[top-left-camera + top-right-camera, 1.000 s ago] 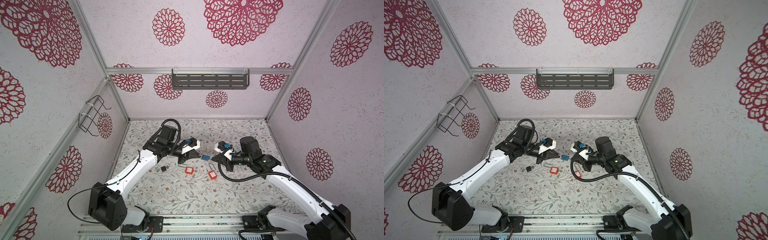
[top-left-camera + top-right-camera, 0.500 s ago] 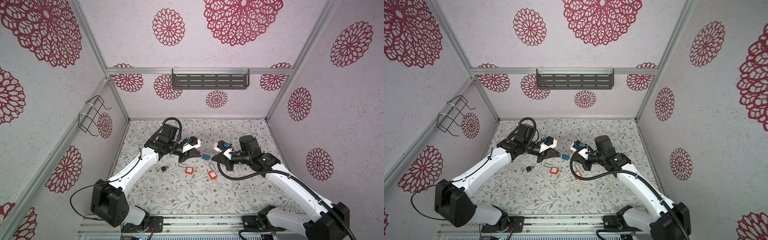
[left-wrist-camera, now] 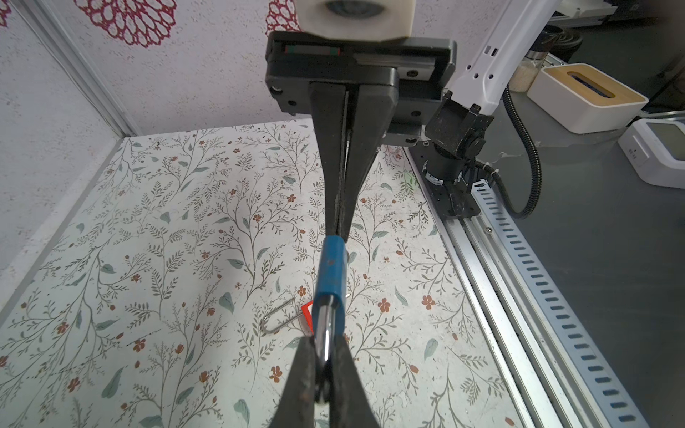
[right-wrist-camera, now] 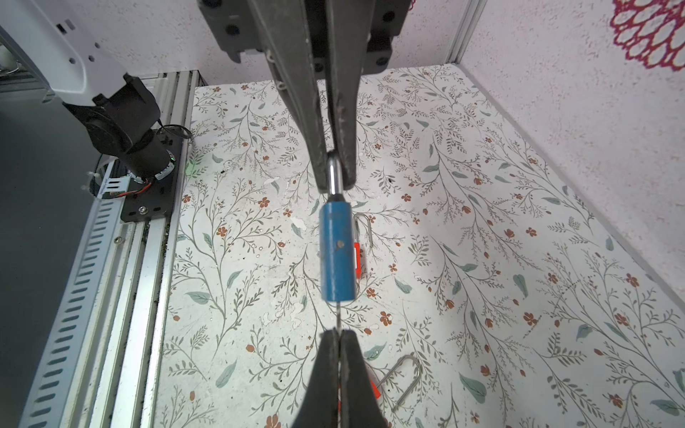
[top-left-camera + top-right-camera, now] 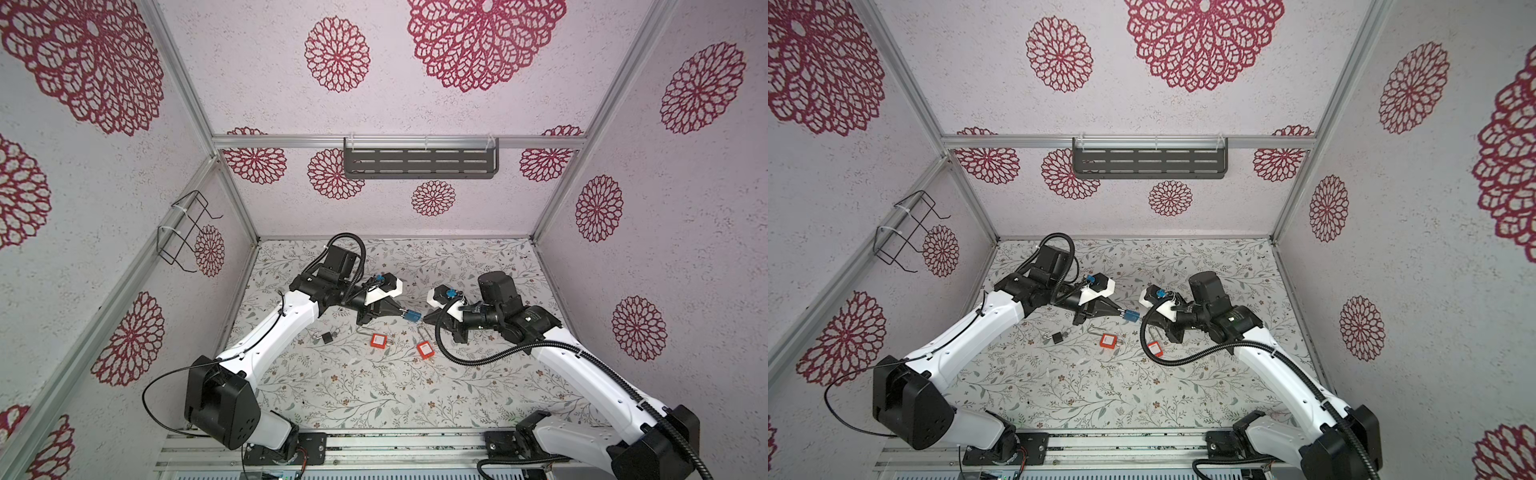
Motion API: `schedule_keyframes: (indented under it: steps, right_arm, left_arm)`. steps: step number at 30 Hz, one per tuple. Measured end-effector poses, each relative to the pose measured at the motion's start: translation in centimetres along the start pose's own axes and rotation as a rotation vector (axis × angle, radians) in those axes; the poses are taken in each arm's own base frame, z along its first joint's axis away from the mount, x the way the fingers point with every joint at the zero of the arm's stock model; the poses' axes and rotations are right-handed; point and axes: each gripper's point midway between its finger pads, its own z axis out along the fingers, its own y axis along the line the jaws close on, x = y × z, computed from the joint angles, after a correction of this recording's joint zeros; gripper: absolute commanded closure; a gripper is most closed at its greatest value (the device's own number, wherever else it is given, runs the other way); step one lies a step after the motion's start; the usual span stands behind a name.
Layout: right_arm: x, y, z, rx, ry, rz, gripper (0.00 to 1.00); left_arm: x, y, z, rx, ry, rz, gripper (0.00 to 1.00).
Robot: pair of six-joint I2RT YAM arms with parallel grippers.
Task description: Lock with the key
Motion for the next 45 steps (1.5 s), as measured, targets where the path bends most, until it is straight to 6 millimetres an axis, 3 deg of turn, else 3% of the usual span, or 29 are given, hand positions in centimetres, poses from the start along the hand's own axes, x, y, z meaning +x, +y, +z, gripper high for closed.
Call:
schedule_keyframes:
  steps: [20,28,36,40,45]
  right_arm:
    - [2.8,0.2,-0.8,0.05,0.07,0.0,1.0]
    - [4.5,-1.4,-1.9,0.245,0.032,0.125,1.0]
    - [5.5,-4.7,-4.9,0.54,-0.011,0.26,1.0]
    - [5.7,-4.8,-6.1,0.607,-0.045,0.303,1.0]
    - [6.0,-4.4,-7.2,0.646,-0.083,0.344,1.0]
  left_arm:
    - [0.6,-0.1,-1.1,0.012,0.043,0.023,1.0]
    - [1.1,2.7,-0.7,0.022,0.141,0.01,1.0]
    - [4.0,6.8,1.6,0.037,0.287,-0.062,1.0]
    - [6.1,8.7,3.6,0.066,0.389,-0.098,1.0]
    - [9.6,9.3,5.7,0.111,0.512,-0.149,1.0]
